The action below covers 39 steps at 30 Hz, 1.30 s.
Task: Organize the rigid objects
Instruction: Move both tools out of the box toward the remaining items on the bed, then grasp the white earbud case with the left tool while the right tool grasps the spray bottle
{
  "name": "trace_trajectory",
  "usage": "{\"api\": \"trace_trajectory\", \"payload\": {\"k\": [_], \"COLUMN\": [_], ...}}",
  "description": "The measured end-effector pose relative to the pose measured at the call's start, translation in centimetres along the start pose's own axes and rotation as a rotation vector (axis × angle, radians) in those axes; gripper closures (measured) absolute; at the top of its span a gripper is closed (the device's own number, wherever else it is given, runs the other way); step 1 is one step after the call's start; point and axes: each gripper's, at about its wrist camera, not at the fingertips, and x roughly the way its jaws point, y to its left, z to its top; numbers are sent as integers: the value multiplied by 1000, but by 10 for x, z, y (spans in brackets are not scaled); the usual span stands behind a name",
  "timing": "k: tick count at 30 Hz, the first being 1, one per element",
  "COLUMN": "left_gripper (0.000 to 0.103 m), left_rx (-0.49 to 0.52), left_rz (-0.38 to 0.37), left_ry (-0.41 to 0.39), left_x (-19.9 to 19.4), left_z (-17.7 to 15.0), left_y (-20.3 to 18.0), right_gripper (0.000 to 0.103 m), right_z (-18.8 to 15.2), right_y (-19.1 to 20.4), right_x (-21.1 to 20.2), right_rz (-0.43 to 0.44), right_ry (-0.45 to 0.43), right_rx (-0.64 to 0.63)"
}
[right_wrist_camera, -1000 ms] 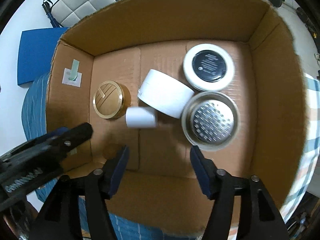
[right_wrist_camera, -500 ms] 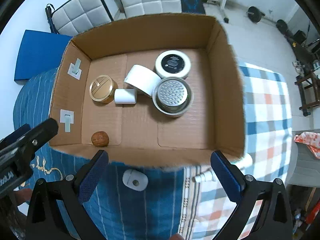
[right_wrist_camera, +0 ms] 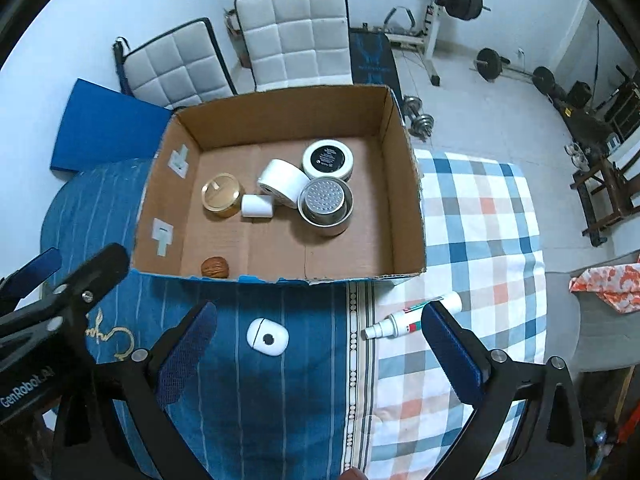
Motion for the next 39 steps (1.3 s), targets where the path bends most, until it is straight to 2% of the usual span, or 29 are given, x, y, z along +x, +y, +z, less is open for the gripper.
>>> {"api": "trace_trajectory", "payload": {"k": [5, 10, 14, 18, 22, 24, 26, 29, 30, 32, 36, 39], "left_gripper": [1, 1, 1, 1, 1, 1, 1, 1, 1, 1, 1, 1], "left_rx": [-22, -71, -108, -180, -283, -316, -339, -375, -385, -404, -448, -458], "left_rz": [9, 59, 87, 54, 22, 16, 17, 8, 5, 0, -20, -8], "left_ry": [11, 102, 231, 364, 457, 482, 503, 521, 524, 534, 562, 571], "left_x": [-6, 21, 69, 118, 153, 164, 172, 182, 184, 189, 205, 216], "left_z": [-10, -30, -52, -73, -91, -96, -101, -104, -104, -105, -106, -109], "left_y": [-10, -14, -15, -12, -5, -3, -2, -1, -2, -3, -6, -8], "right_gripper": [0, 0, 0, 0, 3, 15, 23, 38, 47, 52, 64, 68], "right_z": [-6, -12, -17, -22, -30, -33, -35, -34, -34, -36, -39, -50], "right_y": [-15, -60, -114, -167, -192, -200, -202, -201, -200, -198, -183, -168], "right_x": [-11, 4, 42, 95, 143, 165, 181, 201, 205, 210, 208, 207], "right_rz": [42, 44, 46, 72, 96, 128, 162, 183, 176, 163, 94, -4], "right_ry": [6, 59, 149, 242, 306, 333, 343, 331, 337, 350, 419, 485], "right_rx": [-6, 65, 198, 371, 491, 557, 605, 650, 649, 632, 440, 225]}}
